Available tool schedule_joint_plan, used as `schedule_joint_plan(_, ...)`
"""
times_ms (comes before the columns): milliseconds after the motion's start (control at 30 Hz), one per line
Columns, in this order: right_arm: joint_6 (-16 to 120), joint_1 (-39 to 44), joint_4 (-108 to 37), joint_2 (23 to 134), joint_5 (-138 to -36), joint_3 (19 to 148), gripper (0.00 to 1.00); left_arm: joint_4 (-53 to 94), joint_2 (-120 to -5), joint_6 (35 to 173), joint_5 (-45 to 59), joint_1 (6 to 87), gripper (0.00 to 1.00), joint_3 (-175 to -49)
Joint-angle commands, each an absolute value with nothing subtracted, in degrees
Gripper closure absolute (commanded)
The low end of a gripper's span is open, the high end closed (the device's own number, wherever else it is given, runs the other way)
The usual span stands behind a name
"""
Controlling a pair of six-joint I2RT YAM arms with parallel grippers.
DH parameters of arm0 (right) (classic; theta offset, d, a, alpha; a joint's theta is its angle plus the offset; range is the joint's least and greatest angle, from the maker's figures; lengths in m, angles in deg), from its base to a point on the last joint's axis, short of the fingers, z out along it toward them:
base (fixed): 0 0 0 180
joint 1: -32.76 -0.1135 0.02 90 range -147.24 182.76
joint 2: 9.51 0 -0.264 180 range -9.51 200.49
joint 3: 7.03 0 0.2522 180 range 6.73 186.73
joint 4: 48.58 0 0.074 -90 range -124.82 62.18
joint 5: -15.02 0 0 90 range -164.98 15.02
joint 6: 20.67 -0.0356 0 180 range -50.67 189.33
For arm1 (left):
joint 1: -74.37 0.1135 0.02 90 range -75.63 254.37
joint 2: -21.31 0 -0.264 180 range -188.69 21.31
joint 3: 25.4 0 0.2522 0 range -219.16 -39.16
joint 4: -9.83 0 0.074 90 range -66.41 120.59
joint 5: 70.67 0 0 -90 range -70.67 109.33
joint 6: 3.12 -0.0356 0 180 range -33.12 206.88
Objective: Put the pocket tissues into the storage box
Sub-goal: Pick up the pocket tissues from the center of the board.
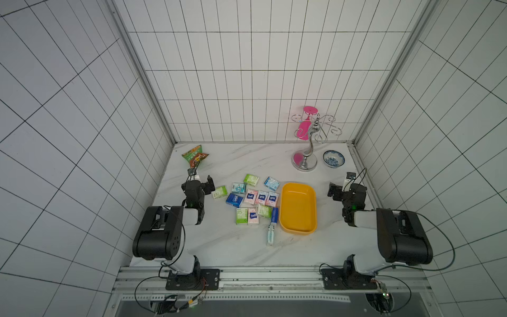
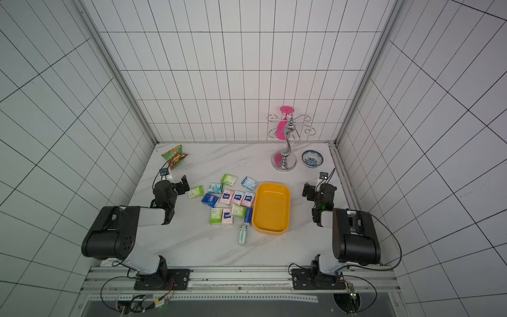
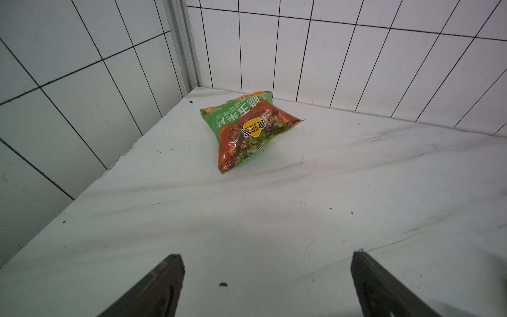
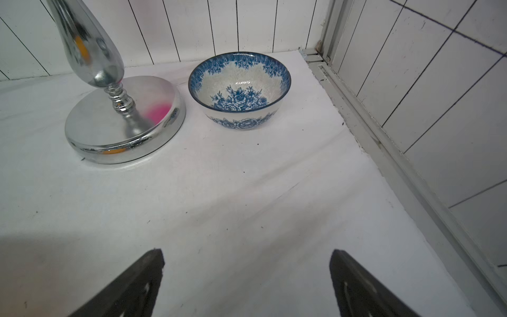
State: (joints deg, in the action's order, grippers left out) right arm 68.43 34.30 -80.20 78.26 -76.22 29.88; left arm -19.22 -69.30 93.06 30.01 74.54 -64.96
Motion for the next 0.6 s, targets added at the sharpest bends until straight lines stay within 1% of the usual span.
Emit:
schedule_joint_plan(0, 68.2, 34.8, -80.6, 78.8, -76.6, 31.9, 0.01, -19.0, -68.9, 93.3, 29.5, 74.9, 0.02, -66.1)
schedule_joint_plan(500, 68.2, 35.0, -80.6, 78.6, -76.8, 31.8, 0.01, -19.2, -67.9, 93.4, 28.6, 75.1, 0.02, -65.3)
schedule_joint_plan(567, 67.6, 34.8, -78.5, 77.0, -74.9, 32.4, 0.01, -19.3, -67.4, 93.9, 30.2, 75.1, 0.02, -65.6)
